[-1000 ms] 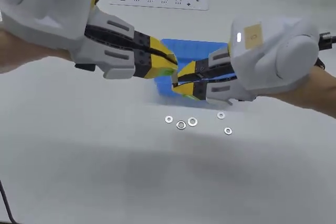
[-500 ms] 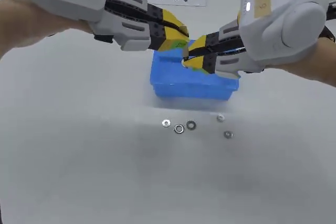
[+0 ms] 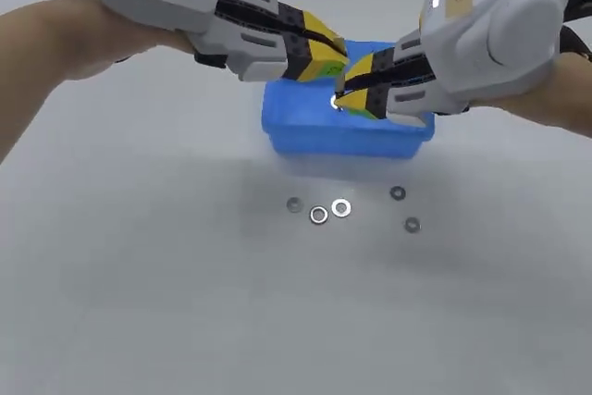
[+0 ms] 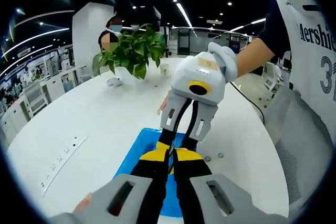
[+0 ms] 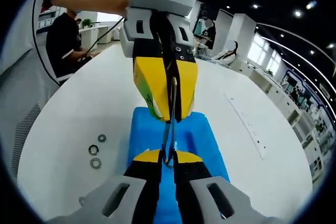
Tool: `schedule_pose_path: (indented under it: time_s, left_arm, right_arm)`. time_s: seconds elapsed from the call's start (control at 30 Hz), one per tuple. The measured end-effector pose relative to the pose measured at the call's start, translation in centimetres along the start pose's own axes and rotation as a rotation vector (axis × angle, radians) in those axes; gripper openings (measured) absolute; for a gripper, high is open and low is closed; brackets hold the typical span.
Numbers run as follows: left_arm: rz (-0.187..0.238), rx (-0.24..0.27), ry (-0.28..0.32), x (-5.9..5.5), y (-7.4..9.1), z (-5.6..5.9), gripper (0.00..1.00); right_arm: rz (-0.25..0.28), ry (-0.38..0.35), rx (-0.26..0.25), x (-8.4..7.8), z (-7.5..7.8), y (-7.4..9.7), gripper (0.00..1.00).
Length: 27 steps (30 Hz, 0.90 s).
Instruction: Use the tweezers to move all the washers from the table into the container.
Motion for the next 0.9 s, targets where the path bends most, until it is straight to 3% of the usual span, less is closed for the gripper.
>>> schedule_pose_path:
  time_s: [0.23, 0.43, 0.5, 0.7, 0.9]
  left_arm:
    - [-0.014, -0.005, 0.027, -1.0, -0.9, -0.4, 0.07]
    - [-0.008, -0.009, 0.041, -0.9, -1.2, -0.3, 0.07]
    - [-0.010, -0.005, 0.033, -1.0, -1.2, -0.8, 0.07]
    - [-0.012, -0.008, 0.025, -0.7, -0.9, -0.6, 0.07]
    - [0.000, -0.004, -0.014, 0.8, 0.2, 0.6, 0.07]
  right_arm:
    - [-0.001, -0.028, 0.024, -0.9, 0.0, -0.8, 0.09]
    - [0.000, -0.043, 0.026, -1.2, -0.1, -0.7, 0.10]
    - [-0.004, -0.041, 0.018, -1.3, 0.1, -0.7, 0.11]
    - [0.001, -0.027, 0.015, -1.1, -0.1, -0.4, 0.11]
    - [0.017, 0.009, -0.003, -0.2, 0.0, 0.3, 0.11]
Point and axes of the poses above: the centre of the closed fingertips' face, and the gripper's own axes: y roughly backward along the fingers, z roughly to its right, x roughly out of its top, the point moved 9 cm from there along y, roughly backward along the fingers, and after that the axes turned 6 degrees about -z, right-handed, at the moved point
